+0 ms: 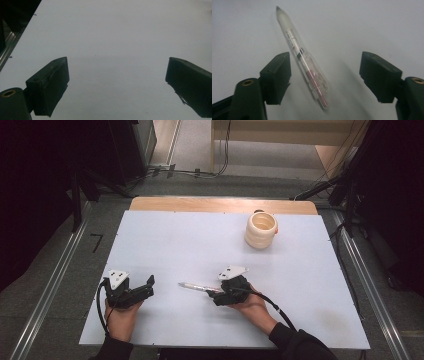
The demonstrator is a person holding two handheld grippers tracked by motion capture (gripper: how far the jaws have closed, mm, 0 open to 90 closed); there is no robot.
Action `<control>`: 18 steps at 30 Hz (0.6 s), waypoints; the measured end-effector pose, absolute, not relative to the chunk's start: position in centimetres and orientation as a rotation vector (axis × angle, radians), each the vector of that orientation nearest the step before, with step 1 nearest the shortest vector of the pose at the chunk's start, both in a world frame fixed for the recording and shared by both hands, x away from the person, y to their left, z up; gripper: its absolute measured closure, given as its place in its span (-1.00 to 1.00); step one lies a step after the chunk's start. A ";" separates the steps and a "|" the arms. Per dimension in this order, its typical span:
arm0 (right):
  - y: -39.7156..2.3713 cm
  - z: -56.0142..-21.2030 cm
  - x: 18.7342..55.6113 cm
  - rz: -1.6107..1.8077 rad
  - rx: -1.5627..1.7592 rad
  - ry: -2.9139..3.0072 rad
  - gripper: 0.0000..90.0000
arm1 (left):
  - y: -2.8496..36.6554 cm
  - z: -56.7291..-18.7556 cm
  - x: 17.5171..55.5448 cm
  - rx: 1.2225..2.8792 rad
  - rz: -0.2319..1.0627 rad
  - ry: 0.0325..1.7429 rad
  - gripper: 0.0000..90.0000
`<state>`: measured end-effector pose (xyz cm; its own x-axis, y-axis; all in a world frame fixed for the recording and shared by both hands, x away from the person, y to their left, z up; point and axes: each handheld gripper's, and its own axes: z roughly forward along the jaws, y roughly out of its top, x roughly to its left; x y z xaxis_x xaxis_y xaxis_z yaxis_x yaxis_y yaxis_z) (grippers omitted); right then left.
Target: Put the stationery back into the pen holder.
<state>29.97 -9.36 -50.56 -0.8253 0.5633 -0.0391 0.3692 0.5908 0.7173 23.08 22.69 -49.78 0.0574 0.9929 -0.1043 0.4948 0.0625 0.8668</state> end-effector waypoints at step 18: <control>-8.1 -51.1 29.6 1.057 0.674 2.609 0.06 | 22.8 -49.8 23.1 1.541 0.791 1.548 -0.87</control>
<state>29.63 -8.10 -51.10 -0.8628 0.5028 -0.0531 0.3240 0.6305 0.7054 23.09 22.77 -49.77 0.0573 0.9927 -0.1063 0.4951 0.0642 0.8664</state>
